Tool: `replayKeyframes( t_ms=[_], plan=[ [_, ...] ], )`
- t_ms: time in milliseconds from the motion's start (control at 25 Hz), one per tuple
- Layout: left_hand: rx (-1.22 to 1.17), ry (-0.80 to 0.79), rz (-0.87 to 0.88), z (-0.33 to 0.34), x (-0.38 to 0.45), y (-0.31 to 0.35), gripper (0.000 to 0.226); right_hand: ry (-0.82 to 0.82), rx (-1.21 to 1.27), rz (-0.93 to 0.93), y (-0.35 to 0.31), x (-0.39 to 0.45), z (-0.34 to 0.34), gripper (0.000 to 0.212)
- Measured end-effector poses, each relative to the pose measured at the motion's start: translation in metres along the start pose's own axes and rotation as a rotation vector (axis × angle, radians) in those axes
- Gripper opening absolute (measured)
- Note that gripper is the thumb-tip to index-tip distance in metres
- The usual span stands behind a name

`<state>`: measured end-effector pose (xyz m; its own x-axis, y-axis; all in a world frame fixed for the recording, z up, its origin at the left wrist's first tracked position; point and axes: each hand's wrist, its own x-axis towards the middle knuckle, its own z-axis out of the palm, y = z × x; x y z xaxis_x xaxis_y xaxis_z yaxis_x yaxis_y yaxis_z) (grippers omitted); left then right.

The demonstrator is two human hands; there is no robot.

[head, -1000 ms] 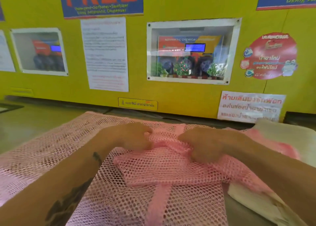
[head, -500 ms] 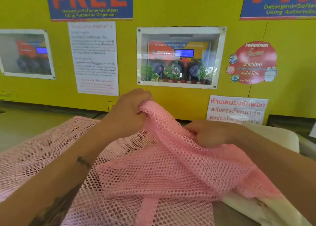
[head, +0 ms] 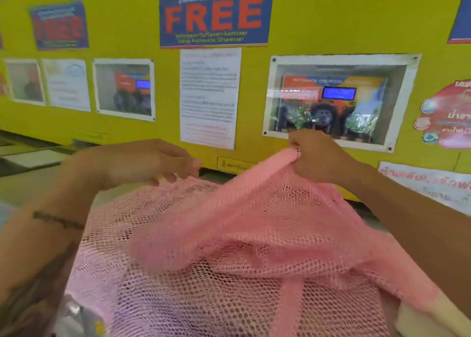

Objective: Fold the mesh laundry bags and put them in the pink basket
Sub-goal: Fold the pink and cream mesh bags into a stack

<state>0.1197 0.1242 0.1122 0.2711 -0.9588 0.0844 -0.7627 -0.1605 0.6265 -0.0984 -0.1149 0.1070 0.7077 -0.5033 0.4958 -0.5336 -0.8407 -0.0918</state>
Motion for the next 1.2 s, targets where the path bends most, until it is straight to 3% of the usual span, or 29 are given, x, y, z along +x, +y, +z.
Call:
replayKeyframes(
  t_ms=[120, 200, 320, 400, 480, 560, 680, 720, 800, 920, 1040, 1120, 1200],
  plan=[
    [0.072, 0.096, -0.022, 0.029, 0.017, -0.004, 0.044, 0.063, 0.086, -0.163, -0.045, -0.006, 0.017, 0.028],
    [-0.003, -0.065, -0.006, 0.059, 0.028, 0.000, 0.038, 0.029, 0.113, -0.217, -0.064, -0.011, 0.020, 0.028],
    [-0.088, -0.244, 0.082, 0.089, 0.037, -0.001, 0.025, -0.392, 0.043, -0.165, -0.070, -0.026, 0.003, 0.024],
    [-0.121, -0.194, 0.173, 0.091, 0.042, -0.002, 0.029, -0.805, 0.087, -0.033, -0.053, -0.036, -0.010, 0.035],
    [-0.199, -0.071, 0.210, 0.088, 0.045, 0.000, 0.040, -0.978, 0.431, 0.102, -0.029, -0.045, -0.020, 0.052],
    [-0.319, 0.013, 0.254, 0.083, 0.047, 0.005, 0.050, -0.862, 0.751, 0.209, -0.013, -0.045, -0.022, 0.061],
    [-0.450, 0.084, 0.336, 0.076, 0.043, 0.016, 0.056, -0.500, 0.757, 0.310, -0.011, -0.029, -0.002, 0.048],
    [-0.477, 0.099, 0.351, 0.073, 0.039, 0.018, 0.056, -0.474, 0.728, 0.309, -0.017, -0.023, 0.006, 0.047],
    [-0.499, 0.133, 0.374, 0.065, 0.030, 0.016, 0.055, -0.578, 0.759, 0.296, -0.031, -0.009, 0.024, 0.042],
    [-0.466, 0.231, 0.314, 0.053, 0.022, -0.009, 0.050, -0.627, 0.705, 0.252, -0.066, 0.003, 0.036, 0.017],
    [-0.324, 0.312, 0.195, 0.040, 0.021, -0.052, 0.040, -0.205, 0.258, 0.090, -0.087, 0.034, 0.041, 0.037],
    [-0.268, 0.306, 0.114, 0.031, 0.018, -0.082, 0.038, 0.059, 0.083, -0.007, -0.094, 0.063, 0.047, 0.032],
    [-0.378, 0.242, 0.041, 0.023, 0.012, -0.103, 0.035, 0.195, 0.088, -0.023, -0.101, 0.092, 0.055, 0.013]
  ],
)
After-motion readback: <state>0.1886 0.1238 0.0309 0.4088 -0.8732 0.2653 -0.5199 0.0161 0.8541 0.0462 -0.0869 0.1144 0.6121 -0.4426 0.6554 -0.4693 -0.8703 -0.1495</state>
